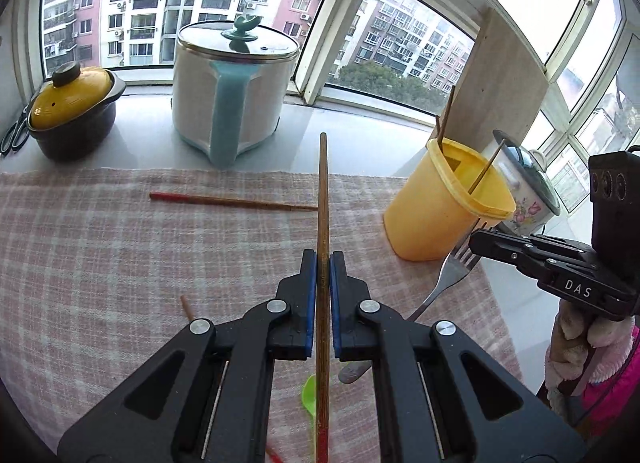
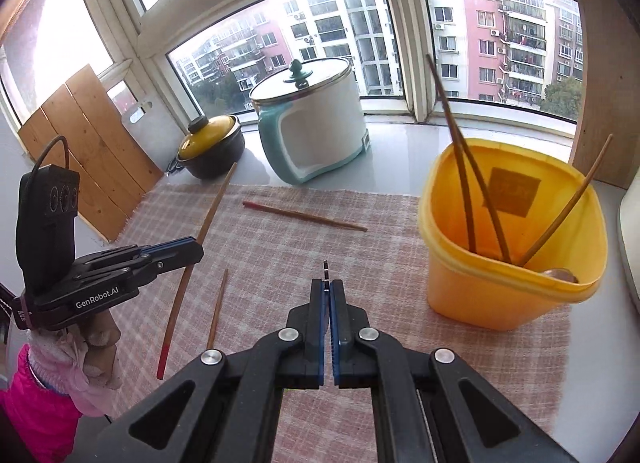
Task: Organize utensils
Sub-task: 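Carry the chopstick with the left tool while the right tool carries the fork toward the bin, then lower the chopstick into the yellow bin with the left tool while the right tool drops the fork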
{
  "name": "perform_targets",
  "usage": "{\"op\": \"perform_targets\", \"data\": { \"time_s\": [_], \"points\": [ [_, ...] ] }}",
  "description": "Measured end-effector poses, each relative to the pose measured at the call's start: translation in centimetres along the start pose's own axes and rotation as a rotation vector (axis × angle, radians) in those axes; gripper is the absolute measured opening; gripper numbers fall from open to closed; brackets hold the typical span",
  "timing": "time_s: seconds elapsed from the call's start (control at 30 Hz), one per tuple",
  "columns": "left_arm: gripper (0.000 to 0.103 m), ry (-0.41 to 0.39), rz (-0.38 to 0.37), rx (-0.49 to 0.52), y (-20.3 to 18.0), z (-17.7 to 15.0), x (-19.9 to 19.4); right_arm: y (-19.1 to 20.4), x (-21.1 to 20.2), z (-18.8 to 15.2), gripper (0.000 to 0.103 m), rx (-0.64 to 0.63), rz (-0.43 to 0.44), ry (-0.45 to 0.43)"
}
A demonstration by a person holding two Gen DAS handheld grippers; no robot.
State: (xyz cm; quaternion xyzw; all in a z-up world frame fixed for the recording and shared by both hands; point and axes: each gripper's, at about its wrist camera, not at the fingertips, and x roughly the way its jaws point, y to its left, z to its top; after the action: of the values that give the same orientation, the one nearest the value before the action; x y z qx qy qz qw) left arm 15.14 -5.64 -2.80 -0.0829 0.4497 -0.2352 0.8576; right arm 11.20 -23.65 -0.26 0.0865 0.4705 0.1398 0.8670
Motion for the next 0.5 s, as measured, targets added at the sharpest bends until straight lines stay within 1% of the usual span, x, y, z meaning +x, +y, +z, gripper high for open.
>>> {"op": "perform_targets", "data": {
  "time_s": [0.17,0.5],
  "points": [
    [0.004,-0.021,-0.018,0.016,-2.7,1.2,0.7,-2.3,-3.0,0.8,0.000,0.005,0.007,-0.022],
    [0.004,-0.074,-0.050,0.028,-7.4,4.0,1.7,-6.0,-7.6,2.5,0.000,0.001,-0.002,-0.026]
  ]
}}
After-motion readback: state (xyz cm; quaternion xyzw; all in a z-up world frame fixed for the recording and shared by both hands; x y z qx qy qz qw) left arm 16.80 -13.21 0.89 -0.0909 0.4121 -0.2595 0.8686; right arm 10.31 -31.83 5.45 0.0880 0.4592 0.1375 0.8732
